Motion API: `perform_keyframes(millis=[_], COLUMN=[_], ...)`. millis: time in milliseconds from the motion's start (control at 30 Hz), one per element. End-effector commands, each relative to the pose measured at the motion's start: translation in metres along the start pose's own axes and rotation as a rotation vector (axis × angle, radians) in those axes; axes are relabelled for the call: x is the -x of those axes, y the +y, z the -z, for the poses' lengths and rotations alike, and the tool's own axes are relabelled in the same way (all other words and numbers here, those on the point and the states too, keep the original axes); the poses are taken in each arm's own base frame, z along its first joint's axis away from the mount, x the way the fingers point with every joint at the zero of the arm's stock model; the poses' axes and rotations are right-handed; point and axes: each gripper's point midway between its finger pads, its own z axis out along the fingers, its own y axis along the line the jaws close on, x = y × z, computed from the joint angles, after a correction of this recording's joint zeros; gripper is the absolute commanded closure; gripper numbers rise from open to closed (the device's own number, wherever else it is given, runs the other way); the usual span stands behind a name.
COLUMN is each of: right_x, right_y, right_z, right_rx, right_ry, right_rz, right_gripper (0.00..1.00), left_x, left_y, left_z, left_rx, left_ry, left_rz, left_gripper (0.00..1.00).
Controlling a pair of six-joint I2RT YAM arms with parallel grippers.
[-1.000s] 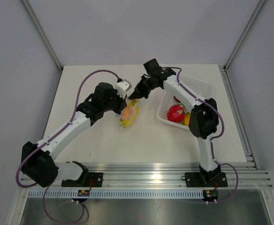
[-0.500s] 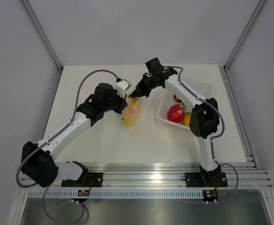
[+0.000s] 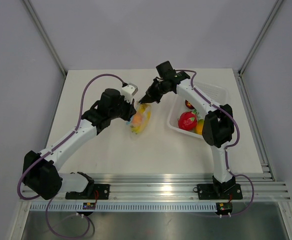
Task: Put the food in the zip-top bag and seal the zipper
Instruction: Zip the zipper food storage bag at the center of the board.
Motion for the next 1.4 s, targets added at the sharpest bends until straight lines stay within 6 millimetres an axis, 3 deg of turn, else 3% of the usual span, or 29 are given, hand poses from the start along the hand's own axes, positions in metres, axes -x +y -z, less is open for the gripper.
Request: perform_keyframes(millis=[0, 400, 1033, 1367], right_x=[0.133, 0.154, 0.157, 0.153], right_y=[0.013, 0.019, 0.011, 0.014], right_z=[0.046, 0.058, 0.048, 0.052], right_rx=[0.062, 0.046, 0.056, 0.089], right_ry=[-0.464, -0.531, -0.51, -0.505], right_rz=[0.011, 0.018, -0.021, -0.016], right_gripper=[1.0, 1.0, 1.0, 1.0], left_x=[-0.054, -0.064, -0.08, -0.074], left_y=[-0.023, -0.029, -0.036, -0.034], left_z=[0.022, 0.034, 0.057, 0.064], left_rx=[-0.08, -0.104, -0.119, -0.095], left_ry=[0.221, 0.24, 0.239, 0.179], left_rz=[0.103, 0.108, 0.132, 0.135], left_gripper=[1.0, 1.0, 1.0, 1.0])
